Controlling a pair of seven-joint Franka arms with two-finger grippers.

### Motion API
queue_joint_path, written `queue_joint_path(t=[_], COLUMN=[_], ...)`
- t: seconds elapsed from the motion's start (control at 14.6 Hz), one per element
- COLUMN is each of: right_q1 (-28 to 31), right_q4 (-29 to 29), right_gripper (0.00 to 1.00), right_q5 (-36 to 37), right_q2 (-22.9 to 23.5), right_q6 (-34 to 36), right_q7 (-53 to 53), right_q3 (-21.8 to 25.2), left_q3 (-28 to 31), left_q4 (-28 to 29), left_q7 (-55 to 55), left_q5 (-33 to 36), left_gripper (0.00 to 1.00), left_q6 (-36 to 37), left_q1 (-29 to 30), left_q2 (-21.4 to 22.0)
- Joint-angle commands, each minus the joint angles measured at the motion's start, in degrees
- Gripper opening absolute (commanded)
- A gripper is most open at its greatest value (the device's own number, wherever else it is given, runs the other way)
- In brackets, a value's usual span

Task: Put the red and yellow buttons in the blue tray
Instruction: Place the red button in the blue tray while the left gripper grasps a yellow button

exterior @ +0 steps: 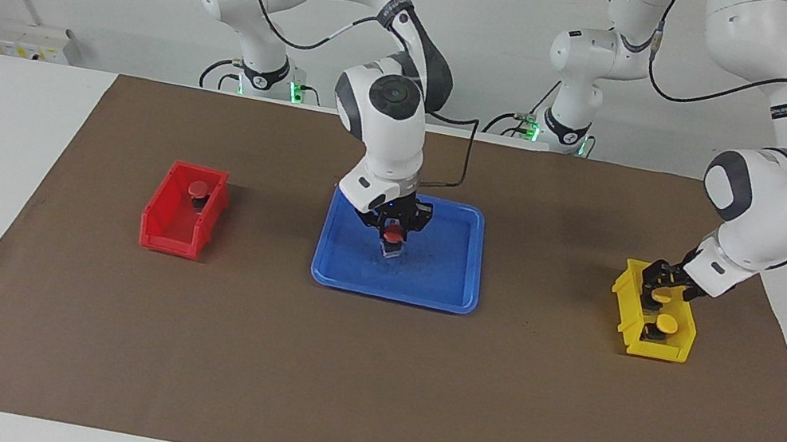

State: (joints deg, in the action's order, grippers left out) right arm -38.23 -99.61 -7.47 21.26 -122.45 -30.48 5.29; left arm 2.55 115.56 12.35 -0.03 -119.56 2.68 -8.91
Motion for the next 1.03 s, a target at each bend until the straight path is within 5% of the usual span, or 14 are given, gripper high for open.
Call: queue_joint_path(t=[0.0,0.27,0.41,0.48,0.62,0.69,0.96], right_q1=[0.2,0.3,0.3,0.3,1.4,3.7,19.1], right_q4=[-2.6,-2.8,-2.7,-2.5,-1.5,-0.8,-0.9], right_gripper=[0.32,0.41,0.67,0.76,0.76,0.76,0.79], right_q5=[1.1,1.0,1.0,1.1,1.1,1.5,1.0], right_q2=[-0.6,-0.6,-0.6,-0.6,-1.7,-4.1,-12.2], right_q6=[-3.3,-5.0,-4.5,-4.5,-3.0,0.2,14.2], right_q7=[-0.8,-1.4,-1.5,-1.4,-0.7,1.5,40.3], right_q3=[0.0,-0.1,-0.1,-0.1,0.3,0.6,0.3], left_q3=[0.1,0.1,0.1,0.1,0.1,0.1,0.0], left_q4=[2.4,5.0,5.2,5.2,4.1,2.3,-12.1], left_q7=[-0.7,-0.7,-0.7,-0.7,-0.5,-0.4,-0.8], left_q5=[0.3,0.3,0.3,0.3,0.4,0.4,0.4], left_gripper=[0.83,0.75,0.73,0.65,0.06,0.01,0.01], left_q6=[-1.6,-4.7,-5.1,-5.2,-4.0,-2.3,17.0], left_q1=[-0.3,-0.3,-0.3,-0.3,-0.2,-0.2,-1.0], left_q2=[2.0,2.7,2.2,2.1,1.8,1.7,2.8])
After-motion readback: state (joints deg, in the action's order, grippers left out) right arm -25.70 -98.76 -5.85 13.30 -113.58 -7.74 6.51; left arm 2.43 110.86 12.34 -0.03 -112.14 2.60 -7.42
